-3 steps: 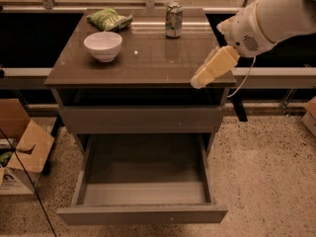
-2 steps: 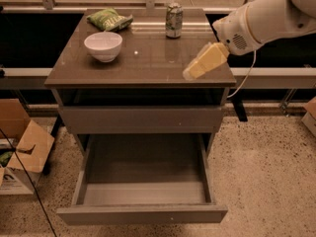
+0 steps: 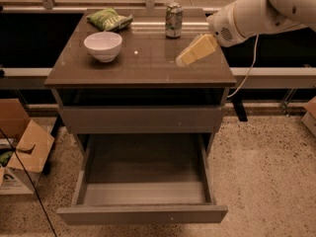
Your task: Place 7up can into middle drawer
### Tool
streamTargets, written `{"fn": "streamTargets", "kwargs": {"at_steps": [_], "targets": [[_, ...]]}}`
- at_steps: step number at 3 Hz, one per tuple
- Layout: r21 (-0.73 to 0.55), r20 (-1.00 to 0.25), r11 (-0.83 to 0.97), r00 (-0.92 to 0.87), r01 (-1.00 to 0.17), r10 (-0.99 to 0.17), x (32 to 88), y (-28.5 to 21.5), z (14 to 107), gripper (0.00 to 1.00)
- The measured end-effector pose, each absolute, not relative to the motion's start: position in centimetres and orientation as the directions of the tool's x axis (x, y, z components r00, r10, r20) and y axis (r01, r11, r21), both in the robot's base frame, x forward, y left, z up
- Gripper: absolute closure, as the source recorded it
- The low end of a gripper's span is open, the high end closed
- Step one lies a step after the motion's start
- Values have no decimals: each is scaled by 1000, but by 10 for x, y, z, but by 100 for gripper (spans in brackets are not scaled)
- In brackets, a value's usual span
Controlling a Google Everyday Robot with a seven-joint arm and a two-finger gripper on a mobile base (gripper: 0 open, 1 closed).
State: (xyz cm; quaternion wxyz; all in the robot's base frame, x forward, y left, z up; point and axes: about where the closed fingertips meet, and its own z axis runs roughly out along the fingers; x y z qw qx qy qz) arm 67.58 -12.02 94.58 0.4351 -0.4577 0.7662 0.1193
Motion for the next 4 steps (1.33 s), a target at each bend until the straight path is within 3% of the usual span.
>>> {"fn": "streamTargets", "kwargs": {"at_steps": [1,4], "targets": [[-197,-804,572,-203,-796,-559,716,-125,941,0],[-187,-845,628,-202,-756,-495,761,-107,932,0]]}}
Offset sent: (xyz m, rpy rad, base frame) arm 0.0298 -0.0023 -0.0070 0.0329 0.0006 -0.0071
